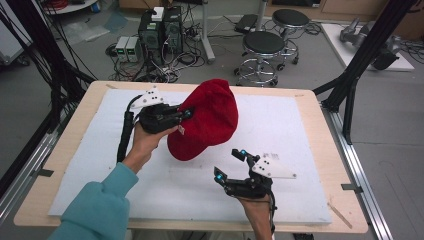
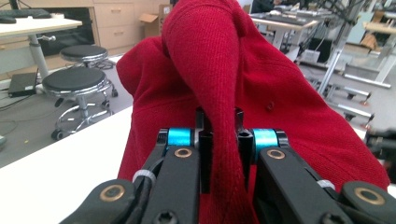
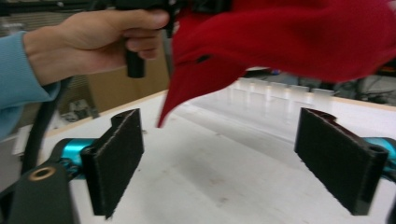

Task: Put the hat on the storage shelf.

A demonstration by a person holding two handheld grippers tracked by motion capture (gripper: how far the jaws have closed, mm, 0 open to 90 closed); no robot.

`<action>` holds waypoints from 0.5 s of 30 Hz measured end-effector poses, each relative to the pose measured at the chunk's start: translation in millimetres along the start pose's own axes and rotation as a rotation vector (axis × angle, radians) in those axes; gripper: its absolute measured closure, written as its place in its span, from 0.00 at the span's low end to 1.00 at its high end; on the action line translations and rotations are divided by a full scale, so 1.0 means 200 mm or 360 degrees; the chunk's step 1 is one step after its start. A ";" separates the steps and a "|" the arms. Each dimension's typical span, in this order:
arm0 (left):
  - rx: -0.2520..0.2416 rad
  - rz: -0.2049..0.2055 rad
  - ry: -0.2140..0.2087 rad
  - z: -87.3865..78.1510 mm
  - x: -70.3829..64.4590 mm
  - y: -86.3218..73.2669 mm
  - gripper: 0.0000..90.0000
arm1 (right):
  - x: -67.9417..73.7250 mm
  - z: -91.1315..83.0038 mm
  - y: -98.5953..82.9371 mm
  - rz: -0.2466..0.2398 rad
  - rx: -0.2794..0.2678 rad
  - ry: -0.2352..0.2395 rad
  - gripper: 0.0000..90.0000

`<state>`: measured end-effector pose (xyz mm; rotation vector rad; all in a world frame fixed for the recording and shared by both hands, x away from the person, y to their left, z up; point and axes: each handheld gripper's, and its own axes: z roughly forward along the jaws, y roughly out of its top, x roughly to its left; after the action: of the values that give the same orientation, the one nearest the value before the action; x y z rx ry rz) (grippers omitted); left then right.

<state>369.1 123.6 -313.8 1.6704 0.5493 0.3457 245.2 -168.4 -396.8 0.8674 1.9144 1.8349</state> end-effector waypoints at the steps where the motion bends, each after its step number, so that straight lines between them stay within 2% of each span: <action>1: -0.0003 0.0002 -0.0009 0.01 -0.01 0.00 0.95 | 0.00 0.00 0.00 0.0000 0.0000 0.0000 0.20; 5: -0.0003 0.0006 -0.0027 0.03 -0.04 0.01 0.95 | 0.03 0.06 0.01 0.0028 0.0009 0.0012 0.23; 10: 0.0004 0.0017 -0.0038 0.06 -0.07 0.02 0.95 | 0.06 0.12 0.02 0.0043 0.0006 0.0029 0.37; 15: -0.0014 0.0018 -0.0052 0.09 -0.10 0.02 0.95 | 0.06 0.15 0.03 0.0074 -0.0007 0.0023 0.44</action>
<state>362.2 97.6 -310.8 1.6683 0.5136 0.3278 255.5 -137.1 -392.5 0.9070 1.9139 1.8763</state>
